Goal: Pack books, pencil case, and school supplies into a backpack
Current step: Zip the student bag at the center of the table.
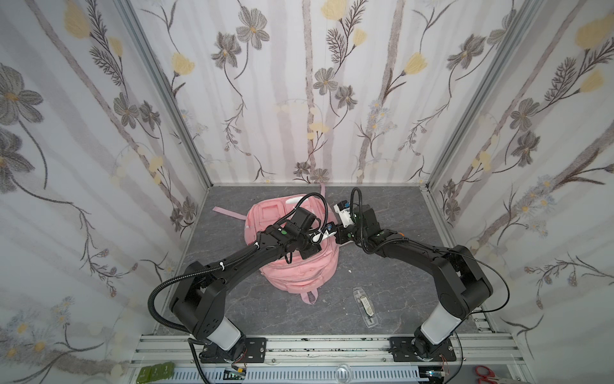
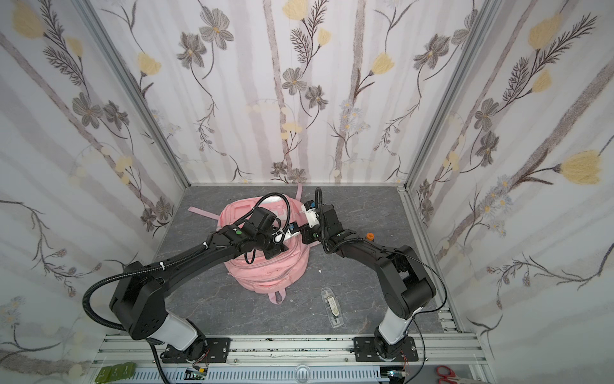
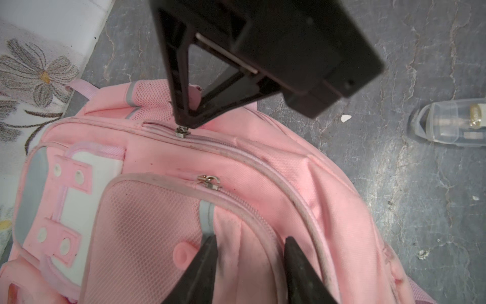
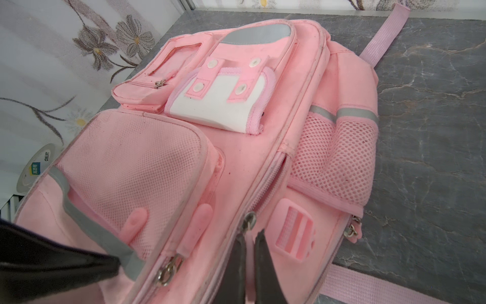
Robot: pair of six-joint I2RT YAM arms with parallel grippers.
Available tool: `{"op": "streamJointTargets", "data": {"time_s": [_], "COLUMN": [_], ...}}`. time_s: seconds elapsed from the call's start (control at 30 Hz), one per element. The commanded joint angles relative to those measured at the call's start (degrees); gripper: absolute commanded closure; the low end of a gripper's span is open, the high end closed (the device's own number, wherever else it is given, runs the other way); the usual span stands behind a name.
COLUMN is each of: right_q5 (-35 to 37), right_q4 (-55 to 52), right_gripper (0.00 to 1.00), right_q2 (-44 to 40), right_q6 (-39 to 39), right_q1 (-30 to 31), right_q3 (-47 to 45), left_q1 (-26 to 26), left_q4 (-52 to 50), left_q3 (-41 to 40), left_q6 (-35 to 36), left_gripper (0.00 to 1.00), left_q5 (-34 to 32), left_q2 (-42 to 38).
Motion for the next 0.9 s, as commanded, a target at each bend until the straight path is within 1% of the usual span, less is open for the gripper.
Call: {"op": "streamJointTargets", "data": {"time_s": [0.0, 0.1, 0.13, 0.27, 0.43, 0.57, 0.67, 0.87], "right_q5": [-1.62, -0.77, -0.53, 0.07, 1.71, 1.5, 0.74, 0.9], "right_q4": [1.24, 1.83, 1.96, 1.85, 2.24, 2.15, 2.11, 1.22], "right_gripper": [1.0, 1.0, 1.0, 1.0, 1.0, 1.0, 1.0, 1.0], "right_q2": [0.62, 0.86, 1.09, 2.74, 5.78, 8.62, 10.28, 11.72], "right_q6": [-0.4, -0.28, -0.3, -0.21, -0.11, -0.01, -0.23, -0.62], "right_q1": [-0.53, -1.3, -1.59, -2.61, -3.73, -4.55, -4.83, -5.06], "right_q3": [1.05, 1.44, 1.7, 3.1, 5.51, 8.6, 10.92, 13.27], "left_q1": [0.09, 0.11, 0.11, 0.13, 0.17, 0.59, 0.89, 1.1], "left_q4": [0.13, 0.81, 1.02, 1.69, 3.48, 3.49, 2.77, 5.02], "left_q3": [-1.49, -2.49, -2.82, -4.12, -5.9, -6.04, -6.04, -6.52], "left_q6": [2.64, 3.39, 3.68, 4.92, 5.94, 4.61, 3.75, 1.44], "left_gripper": [0.79, 0.97, 1.0, 1.0, 1.0, 1.0, 1.0, 1.0], "left_q5": [-3.22, -3.72, -3.67, -2.83, -0.14, 1.95, 3.52, 2.67], "left_q2": [-0.53, -1.37, -1.72, -3.84, -8.77, -11.5, -12.16, -12.67]}}
